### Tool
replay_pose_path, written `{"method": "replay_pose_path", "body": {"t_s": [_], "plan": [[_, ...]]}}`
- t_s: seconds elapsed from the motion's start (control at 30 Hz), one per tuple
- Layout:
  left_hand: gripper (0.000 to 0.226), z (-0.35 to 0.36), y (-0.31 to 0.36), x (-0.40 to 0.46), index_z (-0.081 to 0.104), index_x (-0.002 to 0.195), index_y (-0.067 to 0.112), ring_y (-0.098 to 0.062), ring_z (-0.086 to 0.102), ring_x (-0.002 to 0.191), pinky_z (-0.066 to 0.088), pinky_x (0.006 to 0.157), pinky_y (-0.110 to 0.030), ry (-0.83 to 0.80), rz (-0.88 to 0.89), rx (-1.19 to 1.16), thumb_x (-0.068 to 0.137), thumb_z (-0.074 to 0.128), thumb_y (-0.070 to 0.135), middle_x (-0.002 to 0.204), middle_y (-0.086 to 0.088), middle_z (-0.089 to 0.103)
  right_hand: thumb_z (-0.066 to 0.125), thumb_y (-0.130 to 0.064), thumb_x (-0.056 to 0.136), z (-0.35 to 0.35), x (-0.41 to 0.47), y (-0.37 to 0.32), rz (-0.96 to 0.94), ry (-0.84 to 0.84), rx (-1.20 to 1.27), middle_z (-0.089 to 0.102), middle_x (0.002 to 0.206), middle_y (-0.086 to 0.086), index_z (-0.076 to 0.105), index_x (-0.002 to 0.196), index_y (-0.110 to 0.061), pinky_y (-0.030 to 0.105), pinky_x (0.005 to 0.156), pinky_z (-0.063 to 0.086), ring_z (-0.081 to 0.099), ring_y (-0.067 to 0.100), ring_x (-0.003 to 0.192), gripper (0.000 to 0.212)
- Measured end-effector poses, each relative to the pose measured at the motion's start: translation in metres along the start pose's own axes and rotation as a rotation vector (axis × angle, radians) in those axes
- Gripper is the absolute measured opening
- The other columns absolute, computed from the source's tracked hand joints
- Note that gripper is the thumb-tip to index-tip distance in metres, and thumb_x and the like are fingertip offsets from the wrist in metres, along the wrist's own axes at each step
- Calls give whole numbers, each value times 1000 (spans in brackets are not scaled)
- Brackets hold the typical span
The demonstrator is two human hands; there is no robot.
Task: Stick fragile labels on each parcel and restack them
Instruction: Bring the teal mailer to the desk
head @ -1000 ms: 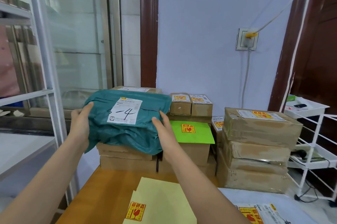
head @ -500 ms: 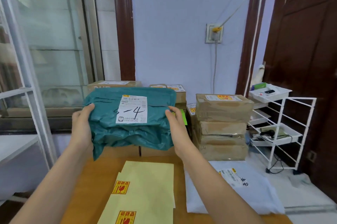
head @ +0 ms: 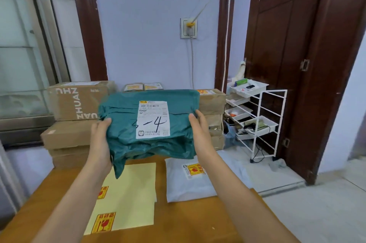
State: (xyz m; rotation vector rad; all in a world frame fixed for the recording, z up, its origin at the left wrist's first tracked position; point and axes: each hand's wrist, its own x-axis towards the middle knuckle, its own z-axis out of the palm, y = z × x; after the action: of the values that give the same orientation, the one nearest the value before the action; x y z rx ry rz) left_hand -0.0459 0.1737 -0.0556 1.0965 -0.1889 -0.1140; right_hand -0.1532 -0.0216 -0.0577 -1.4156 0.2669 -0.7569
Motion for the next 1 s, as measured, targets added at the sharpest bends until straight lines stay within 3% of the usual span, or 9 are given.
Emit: {"method": "replay_pose_path", "body": {"t_s": [0.13,0.27,0.47,0.6,0.67,0.77,0.83,1.0], "plan": [[36,5,-16,-23,49,109,20,-31,59,109,47,93,-51,-15,22,31,84,56,44,125,-12,59,48,-51,92,-18,-16,9,0,59,-46,36,146,-5,33,144,-35,45,110,36,40,17,132,57],[17,6,-32,-47,48,103,22,-25,59,100,47,89,-45,-36,3,83,94,49,36,114,-7,60,43,-39,99,-37,-36,17,8,94,-71,29,139,-11,31,146,-32,35,110,33,34,8,127,49],[22,2,-54,-82,42,111,15,-18,58,91,46,72,-34,-67,-31,126,97,46,31,105,-2,57,39,-39,100,-60,-62,40,50,100,-125,29,137,-7,32,145,-30,29,105,30,31,12,132,46],[25,3,-66,-99,41,116,14,-17,58,90,45,68,-32,-86,-68,146,98,45,29,104,-3,57,41,-43,98,-71,-70,61,106,131,-165,28,146,-1,33,145,-30,44,113,29,32,21,136,49],[24,3,-71,-107,40,117,14,-16,57,88,44,67,-31,-84,-91,147,98,45,28,102,-3,57,44,-56,93,-75,-74,73,135,131,-160,32,146,-2,36,142,-36,49,112,30,33,22,136,54],[22,0,-79,-117,41,114,14,-16,57,89,44,68,-32,-73,-118,149,98,45,28,102,-3,57,46,-92,59,-81,-82,90,157,109,-168,44,143,-9,43,134,-49,51,111,33,37,20,135,87],[23,-5,-86,-123,41,115,14,-17,57,90,45,69,-33,-62,-137,154,98,45,29,103,-3,57,46,-96,51,-86,-86,103,182,105,-158,48,140,-13,44,134,-49,50,111,34,39,18,135,96],[23,-15,-99,-136,41,116,14,-17,57,89,45,69,-33,-44,-163,193,98,45,28,103,-3,57,45,-92,58,-93,-103,116,236,117,-194,50,137,-15,46,132,-50,50,111,32,36,18,135,85]]}}
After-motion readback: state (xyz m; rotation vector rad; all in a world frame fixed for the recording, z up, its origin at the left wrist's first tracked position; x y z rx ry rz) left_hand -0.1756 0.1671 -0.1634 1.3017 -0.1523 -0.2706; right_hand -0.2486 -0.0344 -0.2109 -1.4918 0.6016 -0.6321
